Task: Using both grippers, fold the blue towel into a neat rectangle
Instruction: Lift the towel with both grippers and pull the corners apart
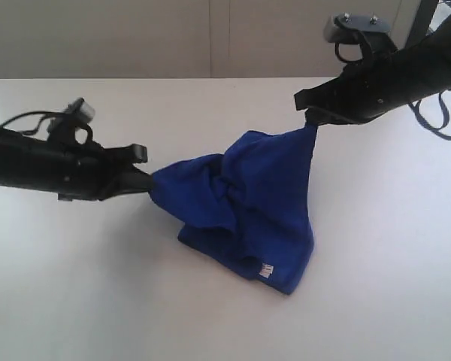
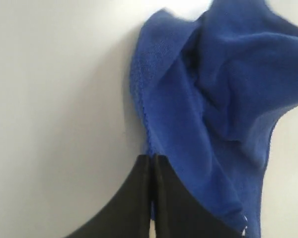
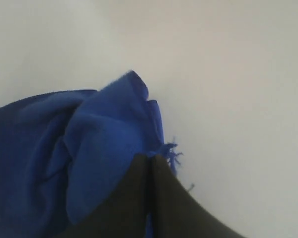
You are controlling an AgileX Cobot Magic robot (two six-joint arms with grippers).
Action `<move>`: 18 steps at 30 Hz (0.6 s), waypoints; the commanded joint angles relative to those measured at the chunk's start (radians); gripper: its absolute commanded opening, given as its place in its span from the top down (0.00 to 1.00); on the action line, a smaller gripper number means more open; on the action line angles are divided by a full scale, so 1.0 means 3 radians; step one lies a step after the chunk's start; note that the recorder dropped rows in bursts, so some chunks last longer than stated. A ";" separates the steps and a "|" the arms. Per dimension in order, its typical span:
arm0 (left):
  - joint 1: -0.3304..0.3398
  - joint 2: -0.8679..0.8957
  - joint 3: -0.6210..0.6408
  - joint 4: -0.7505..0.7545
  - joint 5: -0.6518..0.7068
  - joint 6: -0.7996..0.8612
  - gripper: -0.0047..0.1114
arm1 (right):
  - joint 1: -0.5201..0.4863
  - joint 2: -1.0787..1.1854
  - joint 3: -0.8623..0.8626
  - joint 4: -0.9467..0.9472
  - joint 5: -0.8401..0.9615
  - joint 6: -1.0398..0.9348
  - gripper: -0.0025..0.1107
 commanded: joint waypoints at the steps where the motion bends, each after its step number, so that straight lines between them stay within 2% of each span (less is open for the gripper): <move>1: 0.0202 -0.0559 0.0008 0.0575 0.0014 -0.0146 0.96 | -0.0013 -0.0397 0.0008 -0.0323 0.0158 0.0073 0.98; 9: 0.0660 -0.1470 0.0008 0.1952 0.0338 -0.0768 0.96 | -0.0013 -0.1042 0.0008 -0.1724 0.0622 0.1127 0.98; 13: 0.0785 -0.1844 0.0008 0.2263 0.0465 -0.0960 0.96 | -0.0013 -0.1349 0.0008 -0.2086 0.0769 0.1415 0.98; 18: 0.0796 -0.2412 0.0008 0.2465 0.0506 -0.0990 0.96 | -0.0013 -0.1787 0.0008 -0.2139 0.0989 0.1466 0.98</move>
